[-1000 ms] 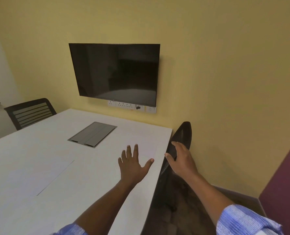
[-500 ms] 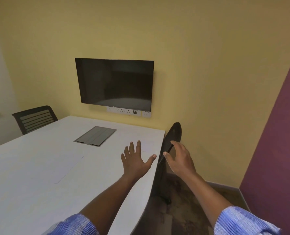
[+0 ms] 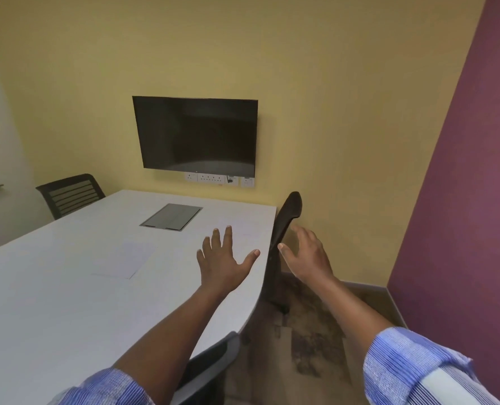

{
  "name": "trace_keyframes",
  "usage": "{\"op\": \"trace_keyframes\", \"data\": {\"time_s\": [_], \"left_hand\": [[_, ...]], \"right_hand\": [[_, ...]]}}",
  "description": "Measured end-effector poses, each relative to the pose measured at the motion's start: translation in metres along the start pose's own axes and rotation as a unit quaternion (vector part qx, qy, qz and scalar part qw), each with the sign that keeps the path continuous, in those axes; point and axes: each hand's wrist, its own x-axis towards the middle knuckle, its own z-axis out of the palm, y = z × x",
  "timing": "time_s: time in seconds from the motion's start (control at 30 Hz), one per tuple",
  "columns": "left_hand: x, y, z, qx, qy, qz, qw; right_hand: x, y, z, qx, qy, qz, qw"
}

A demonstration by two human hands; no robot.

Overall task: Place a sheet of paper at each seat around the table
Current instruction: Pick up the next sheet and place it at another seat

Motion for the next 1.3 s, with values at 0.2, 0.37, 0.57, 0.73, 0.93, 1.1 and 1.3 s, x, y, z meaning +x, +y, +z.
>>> {"op": "trace_keyframes", "data": {"time_s": [0.2, 0.37, 0.57, 0.73, 0.93, 1.1, 1.3], "left_hand": [[-0.030, -0.048, -0.059, -0.016, 0.022, 0.007, 1.000], [-0.039, -0.122, -0.115, -0.034, 0.038, 0.007, 0.999], [-0.037, -0.238, -0.189, -0.011, 0.044, 0.009, 0.999], [-0.025, -0.328, -0.240, -0.004, 0.054, 0.002, 0.999], [0.010, -0.418, -0.267, -0.009, 0.058, -0.023, 0.998], [0.060, -0.489, -0.266, 0.000, 0.052, -0.038, 0.998], [0.136, -0.562, -0.250, 0.027, 0.025, -0.064, 0.997]], "right_hand": [[-0.031, -0.080, 0.003, 0.000, 0.014, -0.022, 1.000], [-0.055, -0.171, 0.047, 0.026, 0.015, -0.040, 0.999], [-0.081, -0.285, 0.132, 0.065, 0.020, -0.035, 0.997], [-0.097, -0.356, 0.187, 0.079, 0.015, -0.030, 0.996], [-0.078, -0.405, 0.246, 0.077, 0.005, -0.020, 0.997], [-0.044, -0.428, 0.315, 0.083, -0.001, -0.007, 0.997], [0.008, -0.439, 0.405, 0.093, -0.029, 0.023, 0.995]]}}
